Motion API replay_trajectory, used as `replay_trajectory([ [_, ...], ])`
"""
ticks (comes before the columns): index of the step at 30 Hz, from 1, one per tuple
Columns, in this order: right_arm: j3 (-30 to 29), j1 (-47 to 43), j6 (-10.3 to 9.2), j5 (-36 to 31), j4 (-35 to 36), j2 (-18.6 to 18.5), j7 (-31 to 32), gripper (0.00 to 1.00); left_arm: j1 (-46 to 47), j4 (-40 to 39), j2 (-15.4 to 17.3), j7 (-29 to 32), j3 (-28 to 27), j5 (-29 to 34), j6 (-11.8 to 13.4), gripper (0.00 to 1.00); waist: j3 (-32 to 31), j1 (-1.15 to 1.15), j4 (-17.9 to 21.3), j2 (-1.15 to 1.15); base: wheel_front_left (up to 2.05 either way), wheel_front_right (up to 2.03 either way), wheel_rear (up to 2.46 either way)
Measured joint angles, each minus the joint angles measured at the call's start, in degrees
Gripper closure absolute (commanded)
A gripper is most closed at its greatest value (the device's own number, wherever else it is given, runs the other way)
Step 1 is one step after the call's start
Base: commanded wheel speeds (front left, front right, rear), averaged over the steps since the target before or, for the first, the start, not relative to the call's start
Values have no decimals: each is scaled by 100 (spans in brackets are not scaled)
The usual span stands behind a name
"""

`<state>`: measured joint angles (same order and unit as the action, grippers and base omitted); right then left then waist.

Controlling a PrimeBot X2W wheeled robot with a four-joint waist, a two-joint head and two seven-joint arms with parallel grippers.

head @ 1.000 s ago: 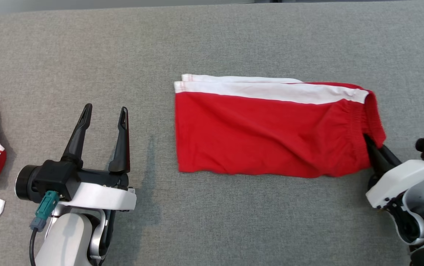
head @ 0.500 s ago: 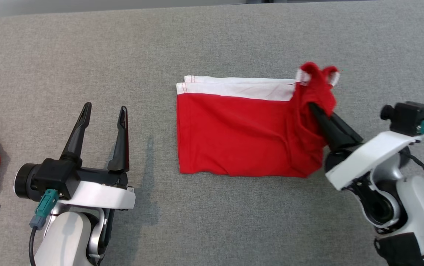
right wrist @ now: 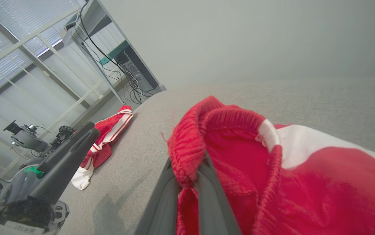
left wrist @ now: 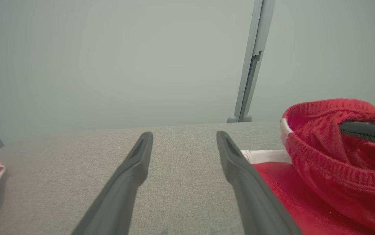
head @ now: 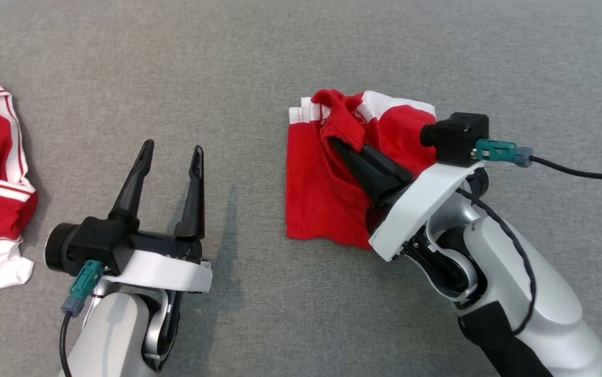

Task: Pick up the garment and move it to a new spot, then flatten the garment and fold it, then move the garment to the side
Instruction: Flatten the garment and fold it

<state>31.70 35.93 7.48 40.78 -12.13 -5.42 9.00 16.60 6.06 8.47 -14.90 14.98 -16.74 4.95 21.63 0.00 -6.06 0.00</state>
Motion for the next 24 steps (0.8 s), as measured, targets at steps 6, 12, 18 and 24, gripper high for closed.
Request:
replay_trajectory([
  [6,358,312,0,-413,-1166,159,-479,100,60,99,-170,-1,42,7,-132,0,104,0,-258,0,0,0,0],
  [12,834,492,0,-293,-1591,230,-834,0,137,154,-240,-1,30,60,-193,0,186,0,-326,0,0,0,0],
  [18,1326,604,0,-169,-1638,255,-1296,0,137,215,-263,-1,-62,111,-246,0,172,0,-240,0,0,0,0],
  [24,1262,504,0,-301,-972,89,-1949,0,122,230,-249,0,-201,154,-287,0,82,0,-58,0,0,0,0],
])
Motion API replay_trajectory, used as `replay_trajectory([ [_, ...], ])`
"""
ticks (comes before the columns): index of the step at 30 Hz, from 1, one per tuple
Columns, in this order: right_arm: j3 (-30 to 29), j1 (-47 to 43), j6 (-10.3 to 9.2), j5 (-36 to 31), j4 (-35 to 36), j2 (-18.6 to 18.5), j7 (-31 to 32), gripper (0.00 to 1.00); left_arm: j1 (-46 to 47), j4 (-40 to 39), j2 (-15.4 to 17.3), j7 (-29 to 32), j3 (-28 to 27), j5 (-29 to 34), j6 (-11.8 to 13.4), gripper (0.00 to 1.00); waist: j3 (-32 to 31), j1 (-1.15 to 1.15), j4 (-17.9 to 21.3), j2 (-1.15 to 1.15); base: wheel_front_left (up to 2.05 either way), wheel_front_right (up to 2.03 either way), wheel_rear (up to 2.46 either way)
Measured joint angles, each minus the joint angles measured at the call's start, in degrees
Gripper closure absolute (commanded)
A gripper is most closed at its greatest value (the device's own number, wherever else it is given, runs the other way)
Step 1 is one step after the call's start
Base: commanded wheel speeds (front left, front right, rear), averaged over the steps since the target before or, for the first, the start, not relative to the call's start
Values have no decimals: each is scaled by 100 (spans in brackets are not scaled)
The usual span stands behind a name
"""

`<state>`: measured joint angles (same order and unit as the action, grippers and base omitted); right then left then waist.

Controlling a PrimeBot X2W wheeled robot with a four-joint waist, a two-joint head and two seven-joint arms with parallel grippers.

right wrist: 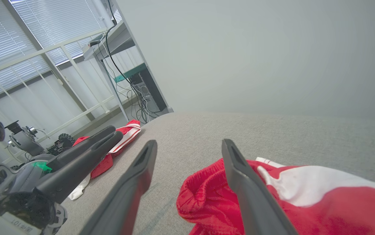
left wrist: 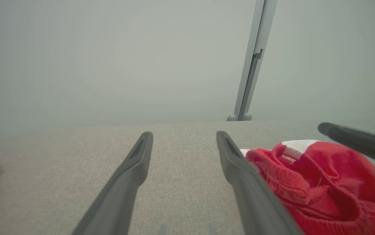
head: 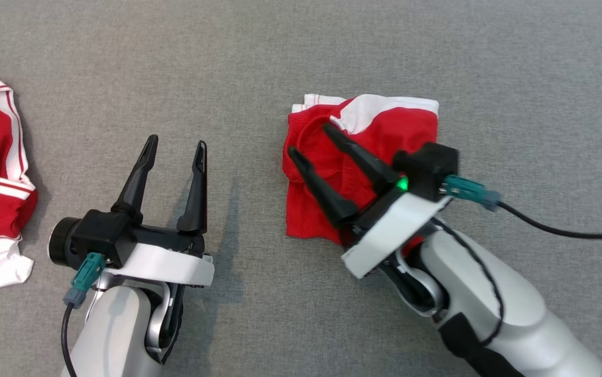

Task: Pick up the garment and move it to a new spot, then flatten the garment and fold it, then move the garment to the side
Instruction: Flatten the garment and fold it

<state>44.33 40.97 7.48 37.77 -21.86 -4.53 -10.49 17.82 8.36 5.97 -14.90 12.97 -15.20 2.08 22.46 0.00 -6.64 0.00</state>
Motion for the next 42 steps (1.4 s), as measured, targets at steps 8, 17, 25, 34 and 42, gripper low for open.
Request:
replay_trajectory([
  [8,-1319,-847,0,-388,1168,-542,-305,0,-101,-19,49,-1,-171,53,49,0,-181,0,231,0,0,0,0],
  [17,-3220,-2052,0,-1213,2019,-635,-258,0,-304,-169,152,-1,-360,68,172,0,-432,0,484,0,0,0,0],
  [25,-4146,-2828,0,-1717,2299,-536,-64,0,-566,-322,227,27,-447,47,305,0,-653,0,660,0,0,0,0],
  [34,-4299,-3065,0,-1773,2315,-428,38,0,-693,-495,253,134,-424,40,380,0,-709,0,708,0,0,0,0],
  [42,-4312,-3031,0,-1772,2262,-412,64,0,-694,-569,267,177,-379,33,410,0,-686,0,656,0,0,0,0],
])
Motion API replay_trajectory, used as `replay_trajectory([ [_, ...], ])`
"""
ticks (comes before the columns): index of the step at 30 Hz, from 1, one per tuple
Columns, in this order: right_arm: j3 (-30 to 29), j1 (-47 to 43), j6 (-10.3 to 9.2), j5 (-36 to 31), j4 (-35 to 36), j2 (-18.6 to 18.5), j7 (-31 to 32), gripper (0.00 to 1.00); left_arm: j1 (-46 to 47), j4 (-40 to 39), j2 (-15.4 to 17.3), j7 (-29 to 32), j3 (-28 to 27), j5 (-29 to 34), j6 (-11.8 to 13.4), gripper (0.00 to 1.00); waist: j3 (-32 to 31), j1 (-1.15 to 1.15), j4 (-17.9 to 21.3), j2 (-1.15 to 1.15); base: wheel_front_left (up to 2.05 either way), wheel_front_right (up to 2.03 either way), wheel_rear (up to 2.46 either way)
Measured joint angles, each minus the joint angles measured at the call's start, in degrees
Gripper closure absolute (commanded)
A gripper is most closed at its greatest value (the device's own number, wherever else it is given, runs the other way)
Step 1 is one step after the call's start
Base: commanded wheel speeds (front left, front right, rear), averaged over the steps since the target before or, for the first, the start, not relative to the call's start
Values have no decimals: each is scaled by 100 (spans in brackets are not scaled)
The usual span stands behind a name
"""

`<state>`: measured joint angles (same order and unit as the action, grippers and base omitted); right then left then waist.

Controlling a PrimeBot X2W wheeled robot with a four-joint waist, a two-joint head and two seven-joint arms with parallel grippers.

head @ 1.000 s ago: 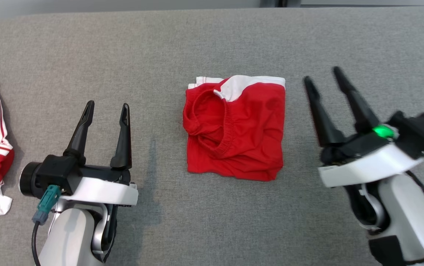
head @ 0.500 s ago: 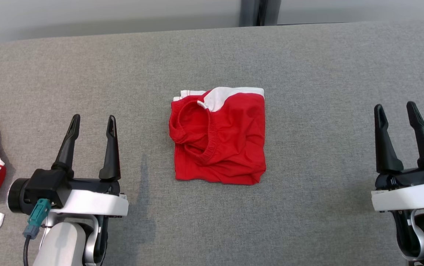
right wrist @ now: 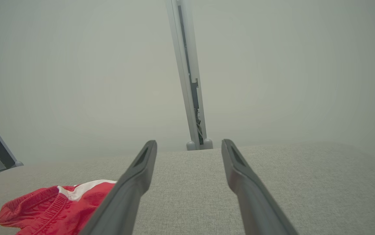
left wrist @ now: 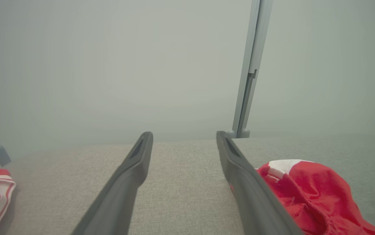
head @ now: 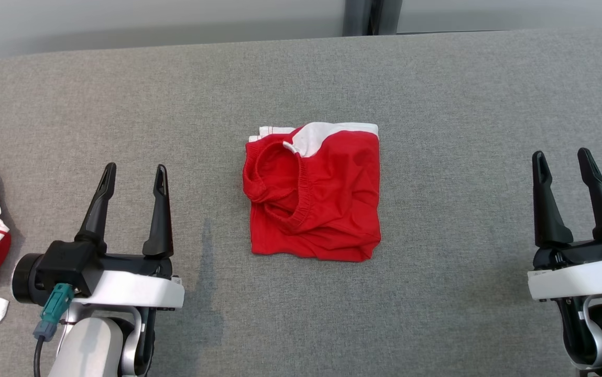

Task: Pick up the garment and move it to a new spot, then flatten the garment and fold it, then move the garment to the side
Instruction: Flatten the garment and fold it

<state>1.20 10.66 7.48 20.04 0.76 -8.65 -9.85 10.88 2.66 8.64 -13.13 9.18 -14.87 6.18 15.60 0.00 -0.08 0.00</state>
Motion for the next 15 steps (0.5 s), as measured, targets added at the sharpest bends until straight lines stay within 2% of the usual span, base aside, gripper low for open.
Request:
replay_trajectory([
  [6,-63,37,0,-37,-65,-23,3,0,-6,-26,13,1,19,-20,30,0,11,0,-10,0,0,0,0],
  [8,-52,43,0,-22,-116,-37,65,100,-6,-36,18,1,25,-22,43,0,23,0,-19,0,0,0,0],
  [15,623,367,0,74,-346,-247,226,100,25,-93,-12,-10,99,-31,44,0,189,0,-147,0,0,0,0],
])
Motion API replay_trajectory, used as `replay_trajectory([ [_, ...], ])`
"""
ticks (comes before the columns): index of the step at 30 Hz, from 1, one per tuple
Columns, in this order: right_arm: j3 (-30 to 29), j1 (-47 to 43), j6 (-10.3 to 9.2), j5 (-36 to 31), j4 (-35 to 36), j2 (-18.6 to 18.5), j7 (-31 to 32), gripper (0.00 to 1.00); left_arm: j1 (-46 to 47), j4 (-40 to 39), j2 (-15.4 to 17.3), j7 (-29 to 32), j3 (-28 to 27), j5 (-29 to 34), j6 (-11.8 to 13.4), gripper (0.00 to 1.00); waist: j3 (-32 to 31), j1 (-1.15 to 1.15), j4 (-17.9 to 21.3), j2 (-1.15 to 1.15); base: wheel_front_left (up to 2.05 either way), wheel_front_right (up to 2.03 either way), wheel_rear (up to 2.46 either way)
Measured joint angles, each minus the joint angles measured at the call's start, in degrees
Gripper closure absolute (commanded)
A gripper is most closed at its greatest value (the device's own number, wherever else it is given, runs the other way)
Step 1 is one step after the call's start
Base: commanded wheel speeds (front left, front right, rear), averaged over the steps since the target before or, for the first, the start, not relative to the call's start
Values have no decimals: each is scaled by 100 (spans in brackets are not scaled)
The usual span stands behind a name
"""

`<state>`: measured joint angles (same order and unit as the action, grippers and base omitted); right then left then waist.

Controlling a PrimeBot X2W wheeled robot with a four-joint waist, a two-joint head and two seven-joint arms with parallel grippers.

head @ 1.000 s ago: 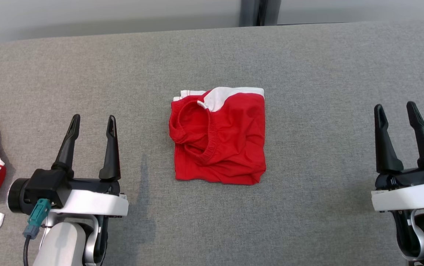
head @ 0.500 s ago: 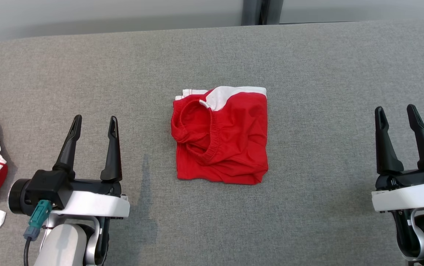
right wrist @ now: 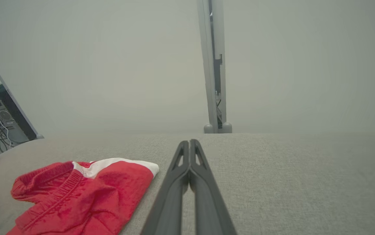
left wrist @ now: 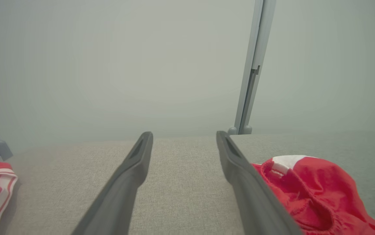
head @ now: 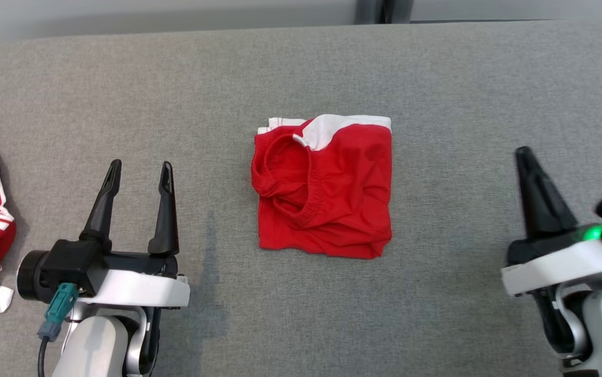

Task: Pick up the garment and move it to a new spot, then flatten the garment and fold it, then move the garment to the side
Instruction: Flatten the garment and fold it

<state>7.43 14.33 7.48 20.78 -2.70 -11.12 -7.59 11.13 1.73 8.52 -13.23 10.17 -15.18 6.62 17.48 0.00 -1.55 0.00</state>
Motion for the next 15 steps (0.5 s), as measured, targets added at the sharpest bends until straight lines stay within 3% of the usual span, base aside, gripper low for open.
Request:
replay_trajectory([
  [9,1602,949,0,320,-894,-79,-11,100,220,86,-108,-78,109,-46,-27,0,292,0,-346,0,0,0,0],
  [15,2174,1472,1,482,-1621,-86,-122,100,343,165,-201,-118,175,-56,-71,0,443,0,-585,0,0,0,0],
])
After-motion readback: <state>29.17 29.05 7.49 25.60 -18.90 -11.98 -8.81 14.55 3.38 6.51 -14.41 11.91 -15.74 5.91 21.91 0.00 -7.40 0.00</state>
